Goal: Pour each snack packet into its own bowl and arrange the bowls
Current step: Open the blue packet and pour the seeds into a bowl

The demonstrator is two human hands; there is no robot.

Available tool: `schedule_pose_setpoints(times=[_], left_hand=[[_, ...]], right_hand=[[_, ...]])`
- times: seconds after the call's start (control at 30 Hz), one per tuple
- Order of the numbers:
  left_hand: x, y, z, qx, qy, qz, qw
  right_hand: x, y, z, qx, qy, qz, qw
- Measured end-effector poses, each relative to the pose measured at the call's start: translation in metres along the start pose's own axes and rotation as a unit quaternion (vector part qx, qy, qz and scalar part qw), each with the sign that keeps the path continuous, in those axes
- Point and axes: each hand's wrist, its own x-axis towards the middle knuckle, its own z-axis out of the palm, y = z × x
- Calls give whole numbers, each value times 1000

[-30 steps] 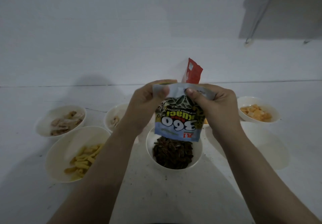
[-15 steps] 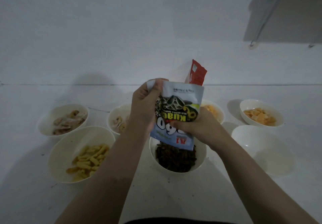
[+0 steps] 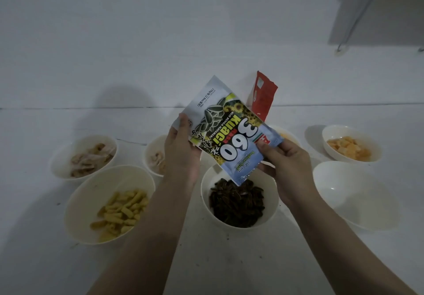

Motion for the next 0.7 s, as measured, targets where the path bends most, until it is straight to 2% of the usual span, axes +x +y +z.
schedule_pose_setpoints(times=[0.1,0.23,0.33,0.43,0.7], left_hand=[[-7,-11,4,84,-14,-27,996],[-21,-38,24,125,-30,-81,988],[-40,-64,53,148,-85,-104,980],[-62,-90,86,152,-140,-116,972],[-143,-169,176,142,-222,-178,948]], right_hand=[[-7,-10,-9,24,46,-34,998],[-15,-23,-28,80,97,-50,991],[-22,-34,-54,108,133,-65,983],[-36,-48,-92,114,168,-83,976],[-100,-84,-228,116,274,-107,949]])
